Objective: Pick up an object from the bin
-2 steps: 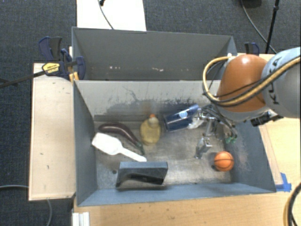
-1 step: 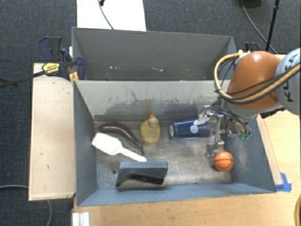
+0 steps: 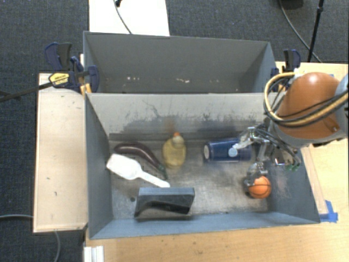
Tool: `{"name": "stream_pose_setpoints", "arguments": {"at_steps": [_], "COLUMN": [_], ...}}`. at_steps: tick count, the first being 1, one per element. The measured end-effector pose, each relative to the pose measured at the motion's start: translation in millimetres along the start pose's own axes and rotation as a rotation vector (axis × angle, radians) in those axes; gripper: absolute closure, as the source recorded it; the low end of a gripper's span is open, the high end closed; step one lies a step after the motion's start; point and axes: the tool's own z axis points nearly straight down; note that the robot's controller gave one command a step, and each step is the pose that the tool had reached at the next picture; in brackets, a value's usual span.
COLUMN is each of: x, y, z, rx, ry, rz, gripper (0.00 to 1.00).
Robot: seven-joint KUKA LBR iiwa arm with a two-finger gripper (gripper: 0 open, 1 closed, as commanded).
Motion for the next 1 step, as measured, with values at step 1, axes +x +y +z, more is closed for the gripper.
{"name": "stream_pose_setpoints", "arguments": {"at_steps": [1], "x": [13.3], "y": [-8.1], "z": [12.9], "rx": [0.008], "ry": [0.047], "rz": [0.008], "gripper": [0.0]}}
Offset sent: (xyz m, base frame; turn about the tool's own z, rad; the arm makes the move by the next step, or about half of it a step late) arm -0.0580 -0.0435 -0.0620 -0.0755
